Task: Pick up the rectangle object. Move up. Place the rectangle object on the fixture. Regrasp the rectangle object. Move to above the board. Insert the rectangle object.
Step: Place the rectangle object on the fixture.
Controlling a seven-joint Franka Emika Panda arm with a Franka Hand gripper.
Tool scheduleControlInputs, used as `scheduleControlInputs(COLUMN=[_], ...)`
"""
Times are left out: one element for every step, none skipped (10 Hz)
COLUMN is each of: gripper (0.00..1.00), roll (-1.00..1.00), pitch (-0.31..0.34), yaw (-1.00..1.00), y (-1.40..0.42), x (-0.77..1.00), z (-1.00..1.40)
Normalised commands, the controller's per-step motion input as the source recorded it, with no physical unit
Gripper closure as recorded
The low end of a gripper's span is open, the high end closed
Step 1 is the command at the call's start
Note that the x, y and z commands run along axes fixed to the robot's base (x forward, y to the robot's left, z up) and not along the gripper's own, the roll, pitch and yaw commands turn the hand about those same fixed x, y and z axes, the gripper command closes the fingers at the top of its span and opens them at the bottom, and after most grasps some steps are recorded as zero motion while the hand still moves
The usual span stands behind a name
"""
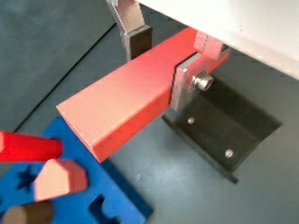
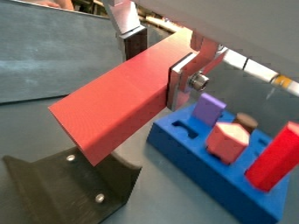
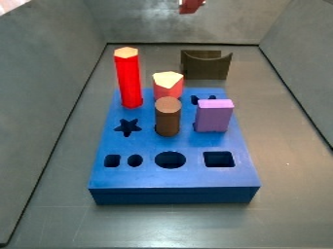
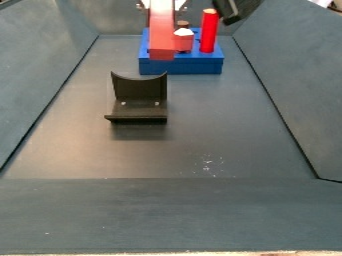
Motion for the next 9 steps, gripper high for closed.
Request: scheduleControlInputs(gripper=[1.0,1.0,1.0,1.0,1.0,1.0,1.0,1.0,1.0], roll=[-0.7,-0.5,-0.35,-0.23,-0.18,-0.17,-0.17,-1.0,-1.0], pitch=[0.147,0.107,0.083,0.063,0.033,0.022,0.02,0.294,0.293], yaw=[-0.13,-0.15,-0.15,-0.14,-0.12,-0.1,-0.09,-0.09,-0.09], y=[0.05,0.05,0.05,0.04,0.03,0.04,0.03,0.13,0.14], x=[0.75,0.66,0.59,0.52,0.41,0.33,0.25,0.17,0.15], z=[-0.03,-0.03,-0.03,-0.02,-0.01,-0.02,-0.02,-1.0,-1.0])
